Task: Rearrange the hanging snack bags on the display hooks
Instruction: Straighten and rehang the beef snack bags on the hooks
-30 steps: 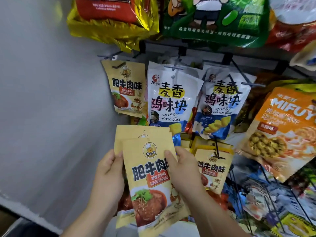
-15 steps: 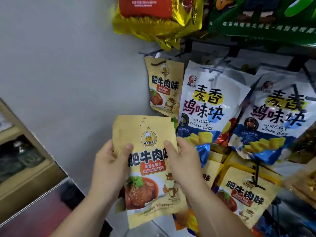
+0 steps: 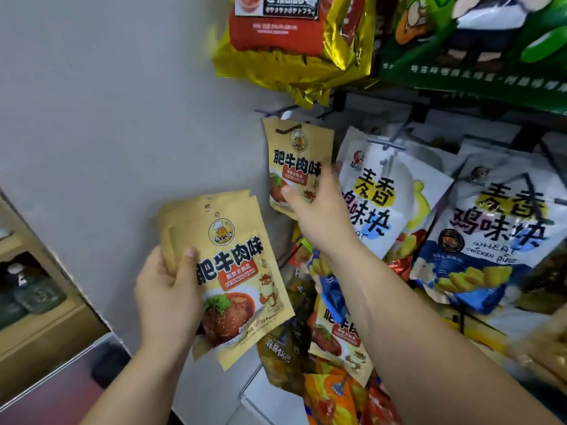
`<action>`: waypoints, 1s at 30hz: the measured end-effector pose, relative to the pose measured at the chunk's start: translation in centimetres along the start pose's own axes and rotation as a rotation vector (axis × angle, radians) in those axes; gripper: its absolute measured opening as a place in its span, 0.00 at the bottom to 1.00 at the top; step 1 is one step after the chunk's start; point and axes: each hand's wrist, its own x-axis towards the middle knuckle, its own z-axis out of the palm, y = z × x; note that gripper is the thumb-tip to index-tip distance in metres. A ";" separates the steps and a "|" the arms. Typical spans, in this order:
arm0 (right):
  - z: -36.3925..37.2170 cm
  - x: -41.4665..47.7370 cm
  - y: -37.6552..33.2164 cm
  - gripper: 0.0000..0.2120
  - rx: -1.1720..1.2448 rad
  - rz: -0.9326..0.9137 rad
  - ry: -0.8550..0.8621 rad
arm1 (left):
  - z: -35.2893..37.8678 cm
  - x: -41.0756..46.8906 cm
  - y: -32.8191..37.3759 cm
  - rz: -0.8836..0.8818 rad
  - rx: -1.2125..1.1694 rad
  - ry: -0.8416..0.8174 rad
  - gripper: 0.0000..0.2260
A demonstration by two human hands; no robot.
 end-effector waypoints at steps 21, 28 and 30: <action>4.2 4.8 -2.4 0.14 -0.054 0.255 0.382 | -2.5 4.9 -0.5 -0.021 -0.063 -0.248 0.05; 6.1 1.9 -3.4 0.19 -0.083 0.135 0.418 | -3.5 5.9 -0.2 -0.027 -0.047 -0.291 0.09; 6.4 0.9 -3.9 0.19 -0.107 0.121 0.420 | -3.8 6.0 -0.1 -0.036 -0.050 -0.314 0.09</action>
